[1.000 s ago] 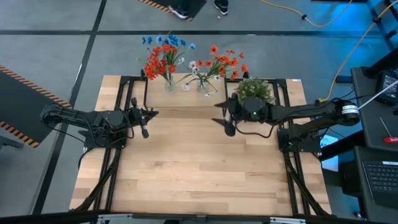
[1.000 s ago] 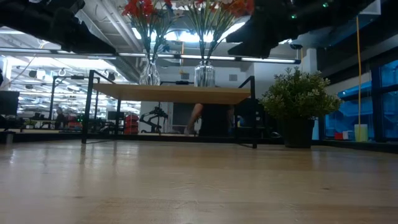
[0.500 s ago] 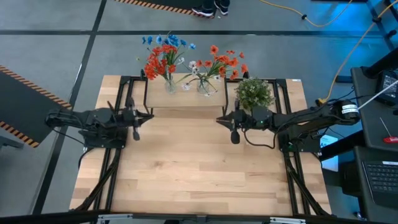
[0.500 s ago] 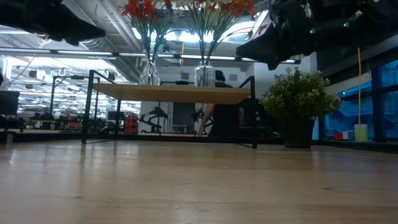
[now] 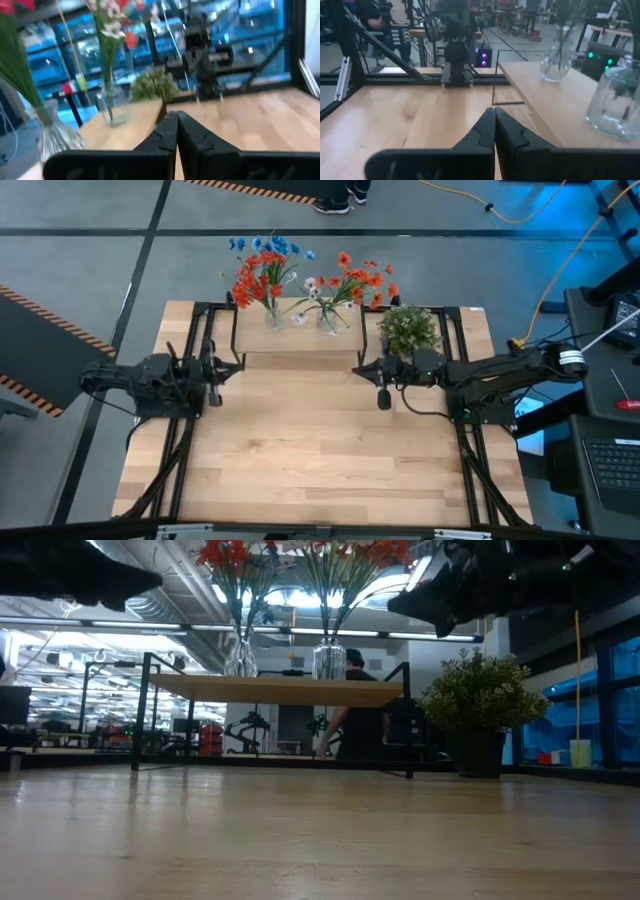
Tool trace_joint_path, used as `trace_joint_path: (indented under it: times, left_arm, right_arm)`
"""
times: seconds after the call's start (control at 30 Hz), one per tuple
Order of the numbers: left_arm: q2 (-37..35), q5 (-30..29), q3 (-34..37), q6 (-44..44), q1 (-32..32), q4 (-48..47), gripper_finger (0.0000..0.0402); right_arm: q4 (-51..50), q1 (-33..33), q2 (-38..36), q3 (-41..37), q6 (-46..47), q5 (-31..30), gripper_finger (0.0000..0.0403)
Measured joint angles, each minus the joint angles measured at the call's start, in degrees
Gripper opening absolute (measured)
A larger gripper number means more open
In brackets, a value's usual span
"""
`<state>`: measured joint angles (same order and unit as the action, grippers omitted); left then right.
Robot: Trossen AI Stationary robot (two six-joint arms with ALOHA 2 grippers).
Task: Pick and place flowers into a vace then onto a shelf
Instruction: Return to Home Position
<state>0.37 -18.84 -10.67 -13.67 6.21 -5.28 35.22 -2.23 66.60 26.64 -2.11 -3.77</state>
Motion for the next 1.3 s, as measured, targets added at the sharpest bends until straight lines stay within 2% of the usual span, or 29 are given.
trace_joint_path:
  times: [0.47,0.6,0.7,1.0,1.3]
  left_arm:
    - [-0.31,13.29,7.94,3.96,-13.24,7.73,0.0003]
    - [-0.32,18.31,10.23,3.98,-16.92,12.72,0.0003]
    - [0.12,19.33,10.20,4.39,-19.22,12.65,0.0003]
    - [0.10,20.05,10.20,5.59,-22.54,12.51,0.0003]
    - [0.11,20.02,10.20,5.45,-22.50,12.79,0.0003]
  right_arm:
    - [-3.35,0.03,-1.05,0.02,1.48,0.92,0.0001]
    - [-3.62,0.03,-1.73,0.02,0.21,0.93,0.0001]
    - [-4.93,0.03,-3.87,0.02,-0.14,1.01,0.0000]
    - [-19.14,0.03,-18.53,-0.02,-2.97,0.96,0.0000]
    - [-16.98,0.05,-37.52,-11.72,-3.18,0.90,0.0000]
